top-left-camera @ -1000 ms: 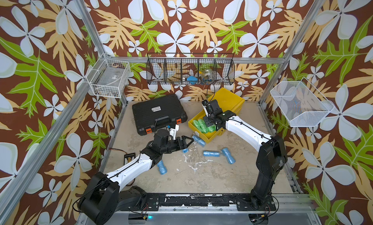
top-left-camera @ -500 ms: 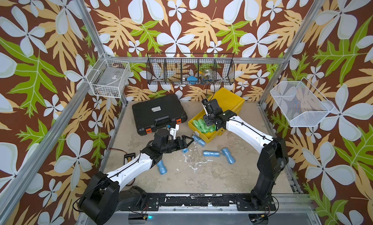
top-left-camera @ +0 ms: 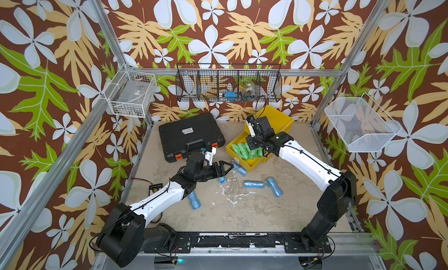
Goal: Sort the rolls of trash bags by color and place them into the drawer
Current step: Place the roll of trash bags in the drawer, then close the drawer in the storage box.
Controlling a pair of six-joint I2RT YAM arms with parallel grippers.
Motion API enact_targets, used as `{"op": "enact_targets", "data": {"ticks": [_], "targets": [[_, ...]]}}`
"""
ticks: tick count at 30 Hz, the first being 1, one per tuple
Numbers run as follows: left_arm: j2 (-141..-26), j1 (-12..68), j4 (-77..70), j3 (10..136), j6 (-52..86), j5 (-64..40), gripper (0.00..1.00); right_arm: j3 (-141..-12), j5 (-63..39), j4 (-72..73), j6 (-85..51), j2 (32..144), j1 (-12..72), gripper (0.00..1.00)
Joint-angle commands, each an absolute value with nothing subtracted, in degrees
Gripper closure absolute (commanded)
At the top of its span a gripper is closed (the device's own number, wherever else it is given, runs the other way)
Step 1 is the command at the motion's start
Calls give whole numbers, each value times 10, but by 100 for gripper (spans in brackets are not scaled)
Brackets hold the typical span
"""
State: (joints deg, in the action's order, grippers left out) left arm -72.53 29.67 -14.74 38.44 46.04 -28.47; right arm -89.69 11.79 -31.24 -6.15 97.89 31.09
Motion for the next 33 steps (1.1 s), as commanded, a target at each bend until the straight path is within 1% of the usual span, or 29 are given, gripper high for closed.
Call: {"op": "enact_targets", "data": {"ticks": [1, 3, 5, 8, 11, 15, 23, 27, 33], "targets": [[-740, 296, -147, 393, 441, -279, 31, -883, 80, -289, -110, 955, 283, 79], [-752, 296, -147, 397, 437, -281, 42, -871, 43, -264, -134, 934, 248, 81], [-762, 296, -148, 401, 433, -283, 56, -861, -11, -232, -160, 913, 207, 85], [-773, 296, -148, 407, 427, -283, 72, -866, -46, -203, -180, 902, 171, 85], [-787, 296, -149, 415, 424, -284, 79, -909, -22, -214, -180, 925, 153, 85], [-813, 296, -153, 425, 421, -284, 82, -962, -30, -217, -188, 970, 126, 85], [-863, 296, -157, 454, 418, -281, 82, -1043, -32, -236, -184, 1065, 112, 85], [-888, 296, -162, 469, 419, -281, 82, -1044, -36, -238, -184, 1085, 111, 84], [-929, 297, -170, 493, 425, -287, 82, -1002, -33, -219, -183, 1082, 111, 84]]}}
